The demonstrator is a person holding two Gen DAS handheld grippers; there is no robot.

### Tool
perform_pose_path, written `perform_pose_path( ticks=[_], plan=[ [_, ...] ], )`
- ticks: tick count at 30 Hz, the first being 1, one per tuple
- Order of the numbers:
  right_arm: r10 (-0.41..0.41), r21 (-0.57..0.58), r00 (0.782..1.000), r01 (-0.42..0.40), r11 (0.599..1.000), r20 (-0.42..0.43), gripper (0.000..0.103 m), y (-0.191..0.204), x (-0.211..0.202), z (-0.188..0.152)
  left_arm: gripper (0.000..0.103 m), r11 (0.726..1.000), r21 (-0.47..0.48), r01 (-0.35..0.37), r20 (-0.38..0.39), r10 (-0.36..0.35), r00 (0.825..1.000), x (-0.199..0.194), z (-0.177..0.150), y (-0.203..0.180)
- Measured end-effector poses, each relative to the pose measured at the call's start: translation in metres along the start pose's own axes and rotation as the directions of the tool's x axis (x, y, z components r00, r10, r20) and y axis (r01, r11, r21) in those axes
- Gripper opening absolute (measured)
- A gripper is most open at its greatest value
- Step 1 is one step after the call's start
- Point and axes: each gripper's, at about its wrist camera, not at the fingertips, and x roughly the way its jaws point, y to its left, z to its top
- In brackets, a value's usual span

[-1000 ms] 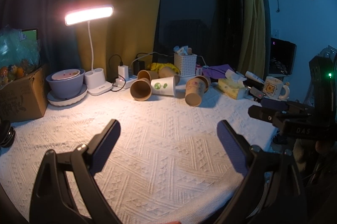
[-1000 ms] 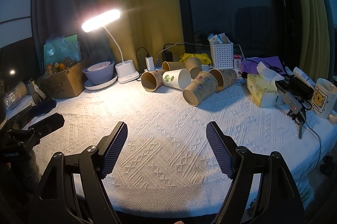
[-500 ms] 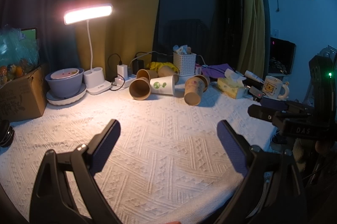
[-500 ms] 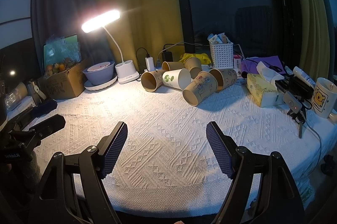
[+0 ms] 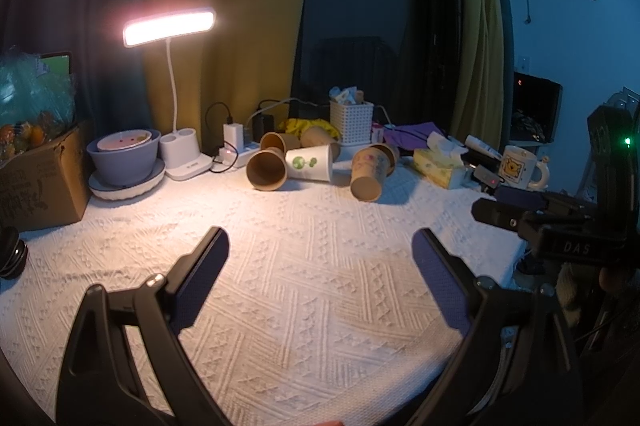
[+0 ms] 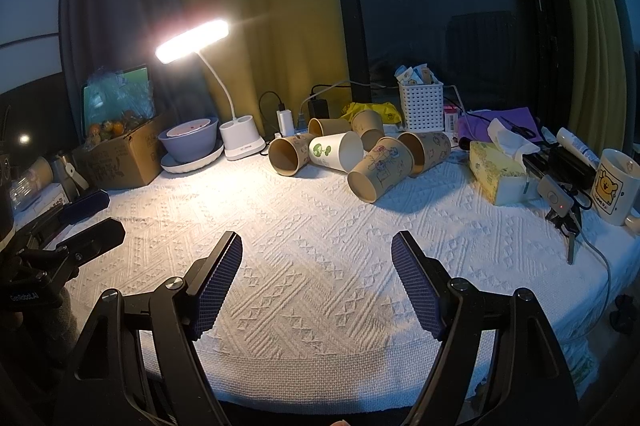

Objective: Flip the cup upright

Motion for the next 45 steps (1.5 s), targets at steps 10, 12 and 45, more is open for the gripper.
perform_pose_path(
  ticks=[10,12,45],
  plan=[
    [0.001,0.004,1.0,-0.001,1.0,-0.001,0.08,0.001,0.001,0.0,0.094,1.0,0.002,0.004,-0.007,-0.004,1.0,0.003,0.0,0.001],
    [0.001,0.004,1.0,-0.001,1.0,0.0,0.08,0.0,0.001,0.0,0.094,1.0,0.003,0.005,-0.008,-0.005,1.0,0.004,0.0,0.001],
    [-0.16,0.038,0.984,0.163,0.986,-0.084,0.08,-0.105,0.115,0.032,0.094,0.978,0.149,0.143,-0.327,-0.088,0.941,0.212,0.049,-0.048]
  ],
)
